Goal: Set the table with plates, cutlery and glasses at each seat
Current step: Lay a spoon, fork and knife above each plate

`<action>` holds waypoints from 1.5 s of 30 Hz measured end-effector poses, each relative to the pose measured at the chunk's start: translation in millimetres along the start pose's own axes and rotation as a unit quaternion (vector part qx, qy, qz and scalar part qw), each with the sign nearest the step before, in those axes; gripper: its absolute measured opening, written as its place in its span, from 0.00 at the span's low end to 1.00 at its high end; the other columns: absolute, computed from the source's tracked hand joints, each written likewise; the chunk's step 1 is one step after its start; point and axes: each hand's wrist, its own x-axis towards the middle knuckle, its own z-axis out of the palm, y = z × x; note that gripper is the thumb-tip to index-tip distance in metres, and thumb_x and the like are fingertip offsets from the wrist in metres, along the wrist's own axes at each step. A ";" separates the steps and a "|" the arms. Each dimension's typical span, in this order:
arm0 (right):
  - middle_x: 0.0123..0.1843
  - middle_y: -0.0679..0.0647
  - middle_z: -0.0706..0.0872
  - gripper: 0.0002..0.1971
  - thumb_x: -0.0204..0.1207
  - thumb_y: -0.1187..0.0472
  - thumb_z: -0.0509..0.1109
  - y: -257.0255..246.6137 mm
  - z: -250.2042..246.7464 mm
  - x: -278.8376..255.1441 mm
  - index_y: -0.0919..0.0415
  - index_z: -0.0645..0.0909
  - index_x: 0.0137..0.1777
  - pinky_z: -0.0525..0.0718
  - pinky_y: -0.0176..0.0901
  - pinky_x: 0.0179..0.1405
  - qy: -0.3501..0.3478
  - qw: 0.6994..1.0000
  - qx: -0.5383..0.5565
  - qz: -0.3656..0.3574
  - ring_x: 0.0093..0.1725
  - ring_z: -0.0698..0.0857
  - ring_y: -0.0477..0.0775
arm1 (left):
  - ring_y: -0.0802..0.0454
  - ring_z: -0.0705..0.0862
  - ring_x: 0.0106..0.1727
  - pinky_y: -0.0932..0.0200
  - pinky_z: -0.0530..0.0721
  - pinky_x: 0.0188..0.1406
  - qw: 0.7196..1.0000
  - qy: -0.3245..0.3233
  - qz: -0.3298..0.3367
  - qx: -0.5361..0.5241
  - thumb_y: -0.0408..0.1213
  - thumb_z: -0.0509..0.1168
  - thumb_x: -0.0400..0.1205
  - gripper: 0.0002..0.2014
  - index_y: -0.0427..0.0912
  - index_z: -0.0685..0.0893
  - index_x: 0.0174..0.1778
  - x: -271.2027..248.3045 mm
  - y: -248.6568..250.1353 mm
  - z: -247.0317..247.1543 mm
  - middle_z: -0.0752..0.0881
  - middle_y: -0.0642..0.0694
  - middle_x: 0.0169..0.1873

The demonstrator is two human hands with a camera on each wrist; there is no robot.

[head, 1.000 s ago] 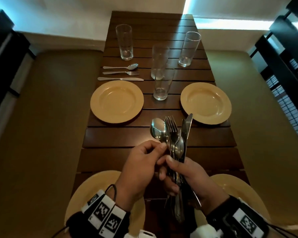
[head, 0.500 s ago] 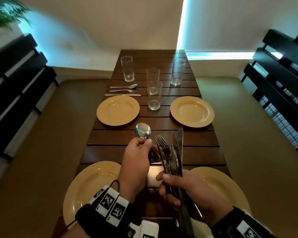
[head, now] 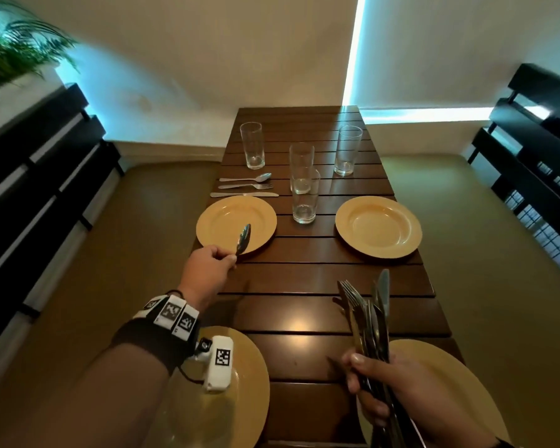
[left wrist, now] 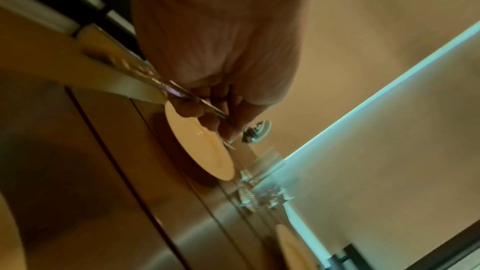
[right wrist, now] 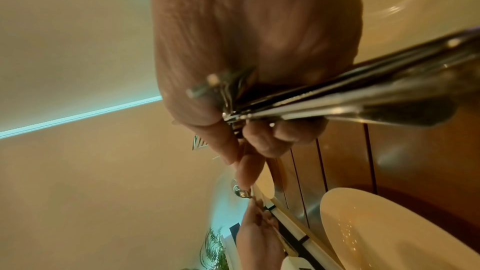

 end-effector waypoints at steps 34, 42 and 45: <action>0.36 0.73 0.83 0.39 0.48 0.54 0.88 -2.2 -10.6 33.2 0.77 0.80 0.56 0.72 0.39 0.14 0.076 0.993 0.002 0.093 0.16 0.74 0.56 | 0.55 0.82 0.48 0.61 0.76 0.50 0.940 -0.133 0.092 0.299 0.36 0.72 0.82 0.08 0.46 0.95 0.53 98.1 -58.8 38.7 0.92 0.49 0.51; 0.37 0.70 0.85 0.41 0.47 0.51 0.89 -0.1 -11.0 33.9 0.75 0.80 0.56 0.74 0.40 0.16 0.077 0.993 -0.010 0.087 0.16 0.75 0.55 | 0.51 0.85 0.49 0.61 0.76 0.49 0.935 -0.120 0.098 0.319 0.37 0.72 0.82 0.07 0.46 0.95 0.53 97.6 -58.1 40.9 0.92 0.48 0.51; 0.38 0.69 0.85 0.34 0.55 0.53 0.83 -0.1 -9.7 34.0 0.74 0.80 0.56 0.75 0.42 0.17 0.082 0.993 -0.013 0.081 0.17 0.74 0.56 | 0.51 0.86 0.51 0.59 0.80 0.50 0.932 -0.124 0.096 0.327 0.38 0.72 0.82 0.08 0.47 0.95 0.54 97.1 -57.1 41.4 0.93 0.48 0.52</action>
